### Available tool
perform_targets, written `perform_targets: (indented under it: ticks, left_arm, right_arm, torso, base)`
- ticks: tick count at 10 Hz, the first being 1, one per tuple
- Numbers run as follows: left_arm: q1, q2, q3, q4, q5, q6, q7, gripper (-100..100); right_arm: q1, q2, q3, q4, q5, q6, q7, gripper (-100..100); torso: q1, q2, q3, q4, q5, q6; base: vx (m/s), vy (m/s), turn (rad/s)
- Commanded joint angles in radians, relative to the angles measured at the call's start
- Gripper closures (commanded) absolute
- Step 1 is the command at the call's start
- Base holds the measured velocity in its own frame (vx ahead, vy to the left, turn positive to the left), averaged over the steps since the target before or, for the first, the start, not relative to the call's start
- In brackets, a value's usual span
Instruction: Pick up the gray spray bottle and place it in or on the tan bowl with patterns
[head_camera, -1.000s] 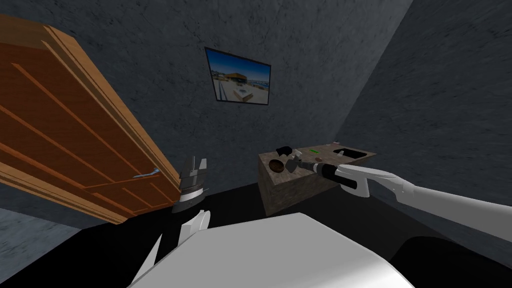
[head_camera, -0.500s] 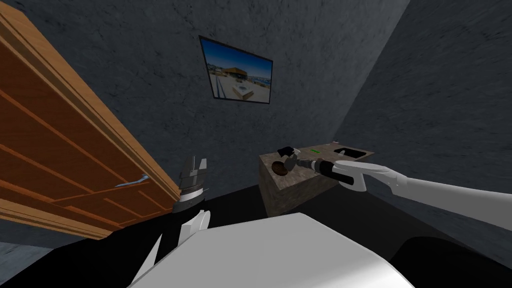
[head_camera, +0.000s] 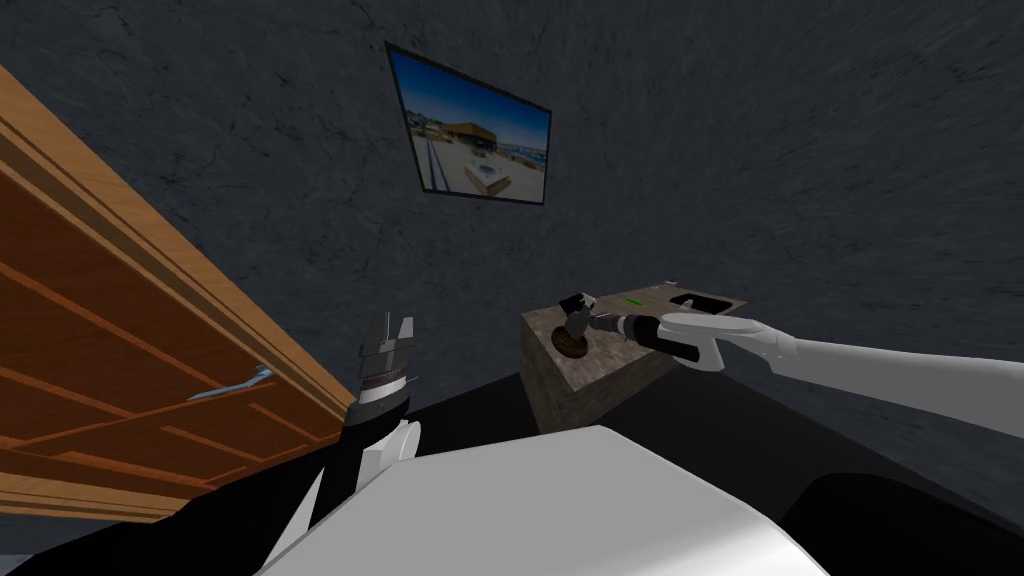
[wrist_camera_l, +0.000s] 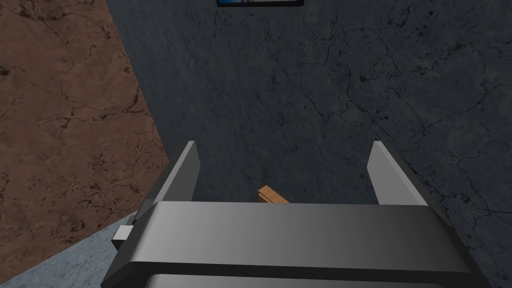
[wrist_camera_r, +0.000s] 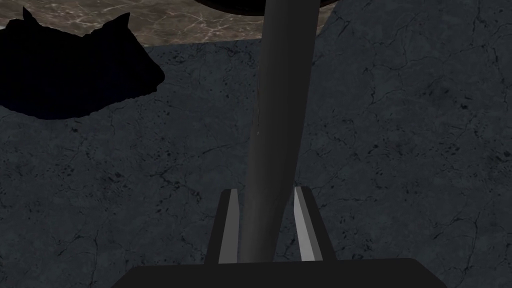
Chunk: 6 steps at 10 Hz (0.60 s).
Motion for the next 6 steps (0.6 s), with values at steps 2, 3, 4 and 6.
perform_targets:
  ticks: [2, 3, 4, 6]
  left_arm:
    - [0.000, 0.000, 0.000, 0.000, 0.000, 0.000, 0.000, 0]
    - [0.000, 0.000, 0.000, 0.000, 0.000, 0.000, 0.000, 0]
    - [0.000, 0.000, 0.000, 0.000, 0.000, 0.000, 0.000, 0]
    - [0.000, 0.000, 0.000, 0.000, 0.000, 0.000, 0.000, 0]
  right_arm:
    - [0.001, -0.002, -0.002, -0.001, 0.001, 0.001, -0.001, -100]
    - [0.000, -0.002, -0.002, -0.001, 0.001, 0.001, -0.001, -100]
    - [0.000, -0.002, -0.002, -0.001, 0.001, 0.001, -0.001, -100]
    - [0.000, -0.002, -0.002, -0.001, 0.001, 0.001, -0.001, -100]
  torso:
    - [-0.004, 0.003, 0.002, 0.001, -0.001, 0.000]
    - [-0.007, 0.006, 0.003, 0.001, -0.002, 0.001]
    - [-0.009, 0.007, 0.004, 0.002, -0.002, 0.001]
    - [-0.009, 0.008, 0.004, 0.002, -0.002, 0.001]
  base:
    - [0.024, 0.033, -0.004]
    - [0.004, 0.005, 0.000]
    - [0.000, 0.000, 0.000]
    - [0.000, 0.000, 0.000]
